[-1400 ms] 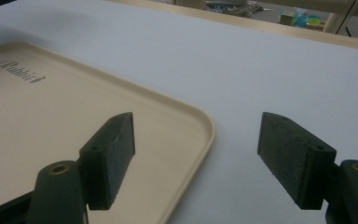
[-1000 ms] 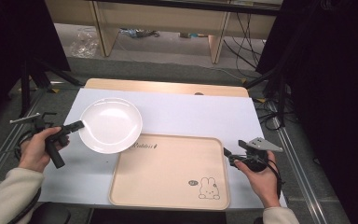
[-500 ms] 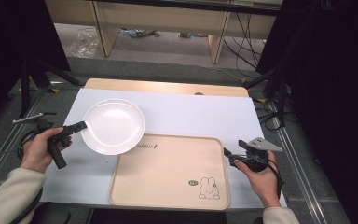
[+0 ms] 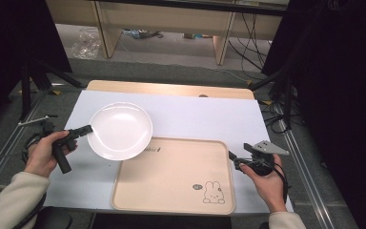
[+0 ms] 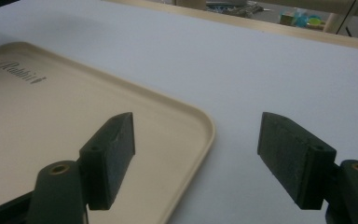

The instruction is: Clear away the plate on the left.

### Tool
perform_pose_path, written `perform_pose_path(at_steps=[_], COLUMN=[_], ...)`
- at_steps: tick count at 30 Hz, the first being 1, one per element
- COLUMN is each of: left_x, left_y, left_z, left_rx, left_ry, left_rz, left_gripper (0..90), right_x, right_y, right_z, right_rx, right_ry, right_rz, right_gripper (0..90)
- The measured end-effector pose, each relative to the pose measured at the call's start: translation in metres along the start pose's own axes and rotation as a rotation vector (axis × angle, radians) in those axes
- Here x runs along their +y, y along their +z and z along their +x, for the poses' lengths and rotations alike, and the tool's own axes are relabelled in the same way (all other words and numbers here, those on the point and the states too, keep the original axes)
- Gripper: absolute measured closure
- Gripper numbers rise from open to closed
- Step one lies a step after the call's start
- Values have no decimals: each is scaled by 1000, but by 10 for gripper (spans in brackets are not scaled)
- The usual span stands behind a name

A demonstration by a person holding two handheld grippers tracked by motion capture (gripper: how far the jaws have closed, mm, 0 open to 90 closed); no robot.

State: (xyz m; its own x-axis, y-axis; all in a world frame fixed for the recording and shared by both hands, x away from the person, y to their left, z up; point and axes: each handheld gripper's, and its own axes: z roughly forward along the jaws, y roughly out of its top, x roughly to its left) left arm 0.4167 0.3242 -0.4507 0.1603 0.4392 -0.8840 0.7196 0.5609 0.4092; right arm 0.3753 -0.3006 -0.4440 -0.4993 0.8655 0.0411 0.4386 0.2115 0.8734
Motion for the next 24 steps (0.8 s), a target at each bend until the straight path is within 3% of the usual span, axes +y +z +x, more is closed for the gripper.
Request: perform_pose_path(at_steps=[4,6,7,18,19,24], left_x=[-1,-2,-2,-4,-4,-6], left_y=[1,2,2,5,5,8], left_z=[-1,-1,-2,-2,-3,-4], left_rx=[-9,4,-12,-4,-6,-14], left_ry=[3,-7,-4,-12,-13,-18], left_rz=[7,10,10,22,23,29], left_gripper=[863,863,863,863,864,863], right_x=[0,1,1,1,0,1], right_y=[0,-3,-3,-3,0,-2], right_z=[0,-1,-1,0,0,-1], right_rx=[-1,-11,-11,-9,-9,-13], right_ry=[0,-8,-8,-6,-2,-11], right_rz=[-1,27,27,28,1,22], right_gripper=[282,282,282,282,282,282])
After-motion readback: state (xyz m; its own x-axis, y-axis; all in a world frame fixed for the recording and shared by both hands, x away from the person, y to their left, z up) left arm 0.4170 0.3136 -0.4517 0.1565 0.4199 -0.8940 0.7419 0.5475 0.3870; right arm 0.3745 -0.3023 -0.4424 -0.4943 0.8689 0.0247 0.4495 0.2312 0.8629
